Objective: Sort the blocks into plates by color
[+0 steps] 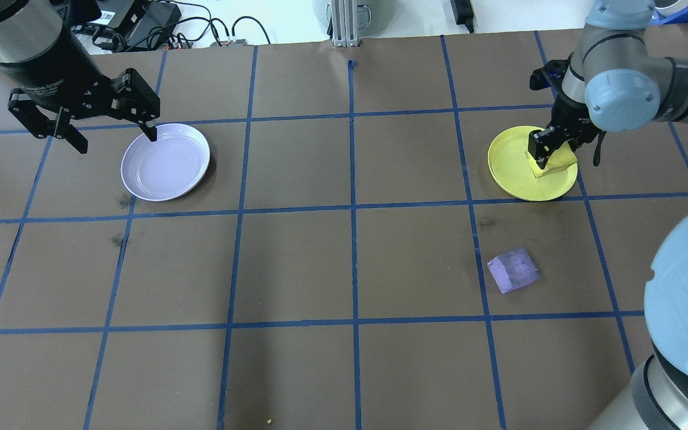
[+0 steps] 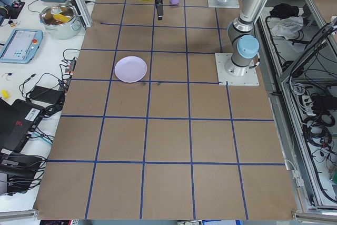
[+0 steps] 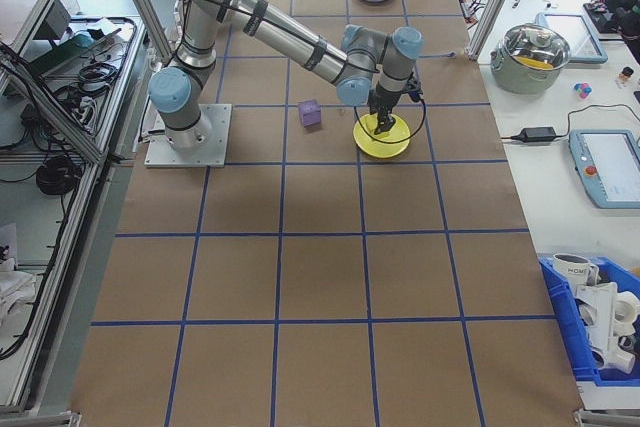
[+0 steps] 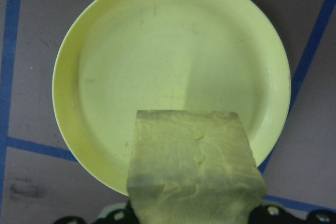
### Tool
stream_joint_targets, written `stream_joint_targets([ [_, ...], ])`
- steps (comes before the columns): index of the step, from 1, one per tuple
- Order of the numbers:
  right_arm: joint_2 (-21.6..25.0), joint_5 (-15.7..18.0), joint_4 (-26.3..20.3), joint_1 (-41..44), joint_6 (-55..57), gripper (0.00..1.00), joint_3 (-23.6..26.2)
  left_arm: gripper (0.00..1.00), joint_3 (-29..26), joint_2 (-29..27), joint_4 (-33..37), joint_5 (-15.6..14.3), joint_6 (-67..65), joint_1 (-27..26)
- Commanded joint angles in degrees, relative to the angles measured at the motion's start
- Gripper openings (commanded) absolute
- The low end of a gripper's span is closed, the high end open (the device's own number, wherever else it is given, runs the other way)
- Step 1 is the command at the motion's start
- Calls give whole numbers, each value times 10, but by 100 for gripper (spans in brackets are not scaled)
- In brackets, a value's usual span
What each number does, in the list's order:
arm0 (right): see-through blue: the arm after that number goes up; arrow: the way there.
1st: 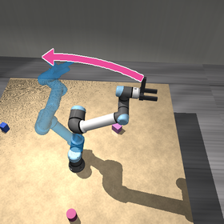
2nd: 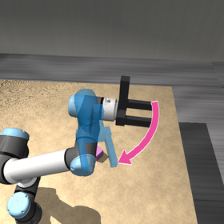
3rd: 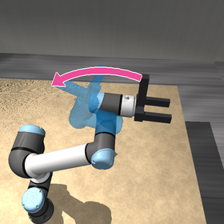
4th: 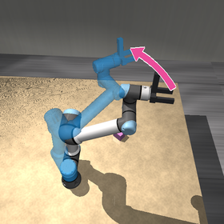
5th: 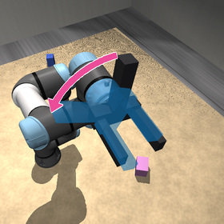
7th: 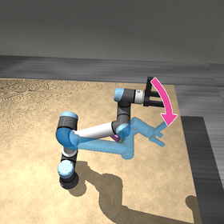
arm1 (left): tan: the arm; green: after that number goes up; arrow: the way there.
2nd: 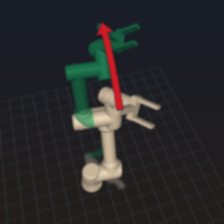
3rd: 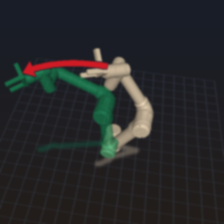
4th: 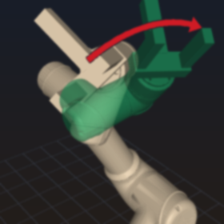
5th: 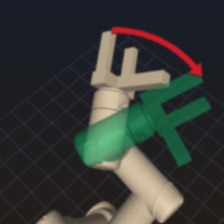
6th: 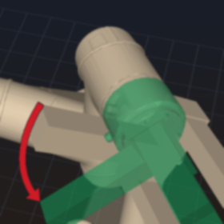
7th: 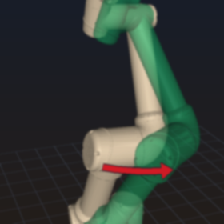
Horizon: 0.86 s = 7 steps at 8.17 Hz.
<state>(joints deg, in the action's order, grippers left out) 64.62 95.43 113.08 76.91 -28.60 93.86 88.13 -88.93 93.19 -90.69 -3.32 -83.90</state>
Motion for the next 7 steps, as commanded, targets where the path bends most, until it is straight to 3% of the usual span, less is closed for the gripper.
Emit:
stream_joint_targets([
  [1, -19, 0, -1, 3, 0, 73, -10, 100, 1, 1, 2, -8, 1, 1],
  [2, -16, 1, -3, 3, 1, 96, -9, 100, 1, 0, 2, -8, 1, 1],
  [4, 6, 1, -29, 13, 0, 100, -8, 100, 1, 1, 1, -7, 2, 1],
  [7, 109, 0, -113, 56, 1, 99, 34, 100, 1, 1, 1, -6, 3, 1],
])
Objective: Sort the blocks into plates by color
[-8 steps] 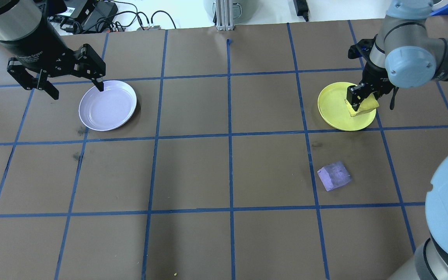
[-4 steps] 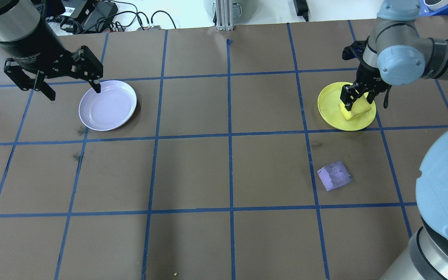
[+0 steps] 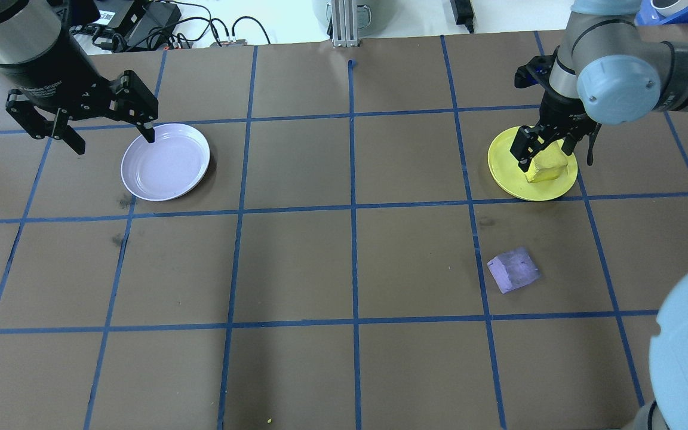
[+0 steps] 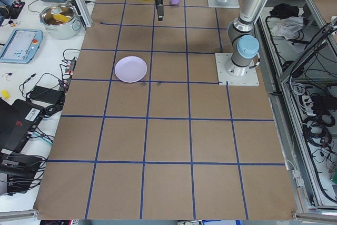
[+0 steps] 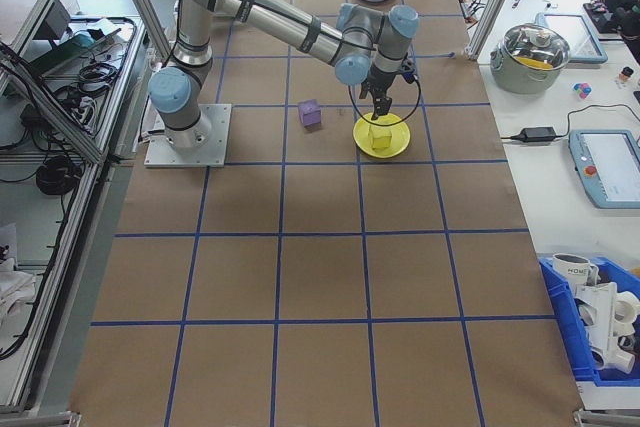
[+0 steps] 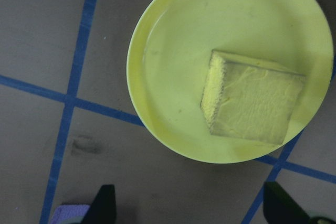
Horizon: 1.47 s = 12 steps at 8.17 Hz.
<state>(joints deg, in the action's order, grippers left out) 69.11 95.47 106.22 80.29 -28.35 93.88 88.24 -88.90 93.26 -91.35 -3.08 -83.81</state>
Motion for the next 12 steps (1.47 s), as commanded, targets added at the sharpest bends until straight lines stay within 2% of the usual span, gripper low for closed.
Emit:
stream_joint_targets([
  [1, 86, -1, -45, 23, -2, 100, 84, 100, -1, 0, -1, 1, 1, 0],
  [2, 95, -1, -46, 22, 1, 100, 124, 100, 0, 0, 1, 1, 1, 0],
  [3, 95, -18, -44, 23, 2, 100, 158, 100, 0, 0, 0, 1, 1, 0],
  [4, 94, -34, -40, 22, 6, 100, 182, 100, 0, 0, 0, 1, 1, 0],
  [5, 95, -35, -43, 23, 27, 100, 198, 100, -1, 0, -1, 1, 1, 0],
  [9, 89, -27, -40, 24, 31, 100, 206, 100, -1, -2, -1, 1, 1, 0],
  [12, 88, -33, -35, 24, 56, 100, 227, 100, 0, -3, 0, 2, 2, 0],
])
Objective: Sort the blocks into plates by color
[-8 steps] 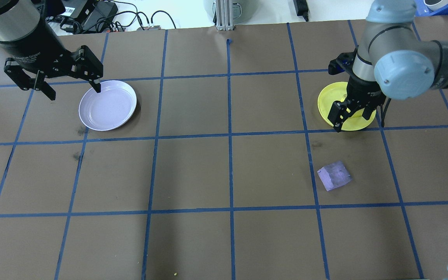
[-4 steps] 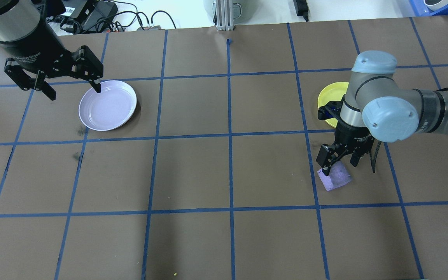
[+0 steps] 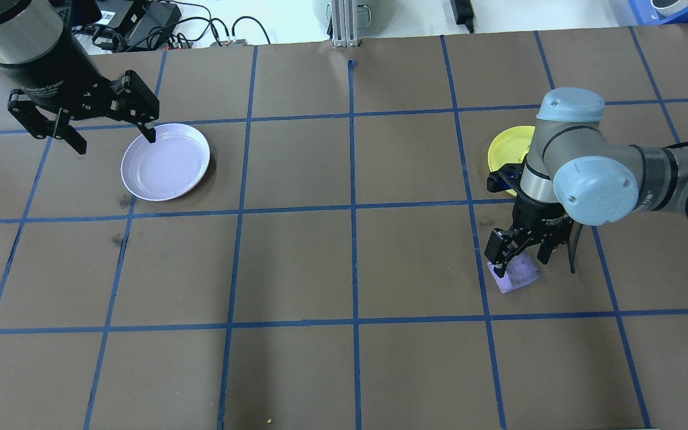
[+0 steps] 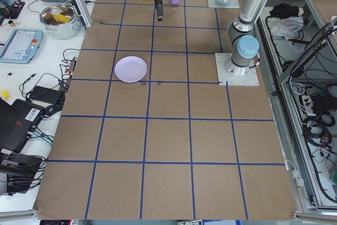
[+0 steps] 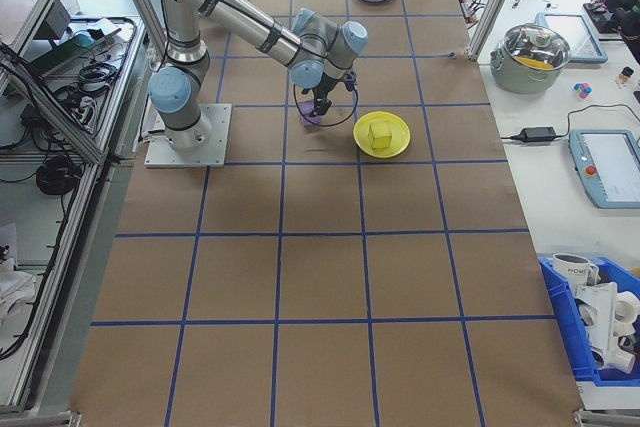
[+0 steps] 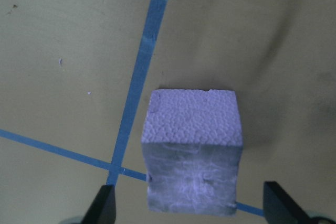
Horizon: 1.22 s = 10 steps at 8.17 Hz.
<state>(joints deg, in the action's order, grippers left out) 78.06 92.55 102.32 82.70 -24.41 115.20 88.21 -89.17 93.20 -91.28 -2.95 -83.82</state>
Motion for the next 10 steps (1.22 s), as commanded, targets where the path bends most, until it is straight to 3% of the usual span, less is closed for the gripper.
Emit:
stream_joint_targets([
  [1, -2, -1, 7, 0, 16, 100, 15, 100, 0, 0, 0, 1, 0, 1],
  [3, -14, 2, 9, 0, 16, 98, 14, 100, 0, 0, 0, 1, 7, 1],
  [4, -16, -2, 19, 0, 17, 74, 14, 100, 0, 0, 0, -1, 19, 1],
  [5, -18, -6, 22, 0, 36, 24, 13, 100, 0, 1, 0, -1, 21, 1],
  [6, -17, -6, 20, 0, 65, 0, 13, 100, 0, 1, 0, -1, 21, 1],
  [10, 16, -25, 13, -1, 65, 0, -32, 100, 1, 1, 2, -1, 21, 0],
])
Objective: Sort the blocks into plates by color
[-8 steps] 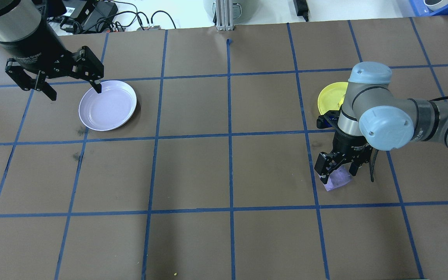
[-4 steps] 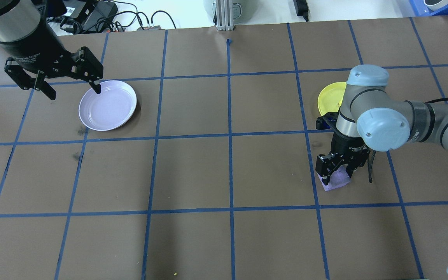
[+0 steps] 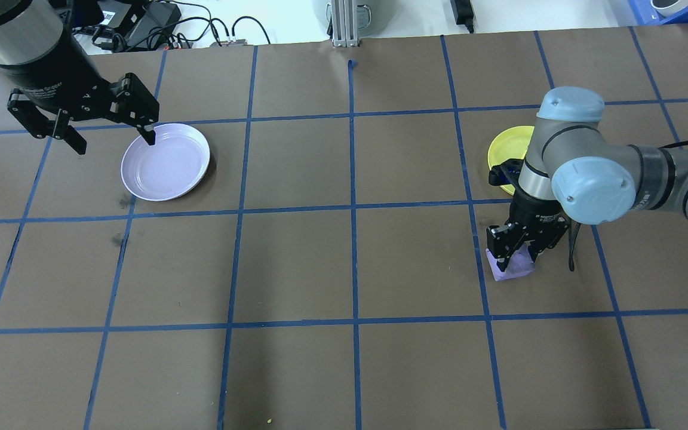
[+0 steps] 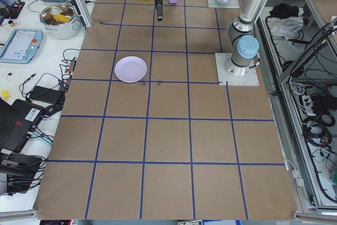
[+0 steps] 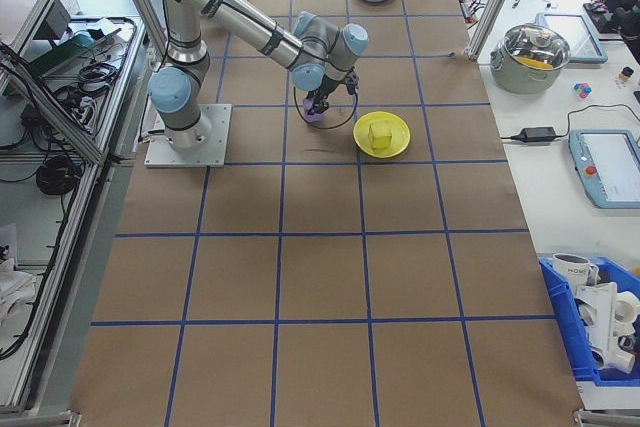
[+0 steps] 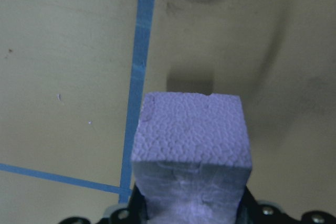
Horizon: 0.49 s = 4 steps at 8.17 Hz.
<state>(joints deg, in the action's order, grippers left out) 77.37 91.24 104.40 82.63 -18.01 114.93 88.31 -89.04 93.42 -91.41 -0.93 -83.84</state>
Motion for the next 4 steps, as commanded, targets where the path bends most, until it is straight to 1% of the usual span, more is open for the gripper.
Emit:
stream_joint_targets([
  [1, 46, -49, -29, 4, -2, 0, -50, 100, -1, 0, -2, 0, 0, 0],
  [2, 58, -68, -44, 26, 2, 0, -71, 100, -1, 0, -2, 0, 0, 0],
  [3, 58, -80, -44, 65, 25, 0, -88, 100, -1, 0, -1, 1, 0, 0],
  [4, 53, -107, -37, 113, 92, 0, -103, 100, -1, -5, -2, 10, -4, 0],
])
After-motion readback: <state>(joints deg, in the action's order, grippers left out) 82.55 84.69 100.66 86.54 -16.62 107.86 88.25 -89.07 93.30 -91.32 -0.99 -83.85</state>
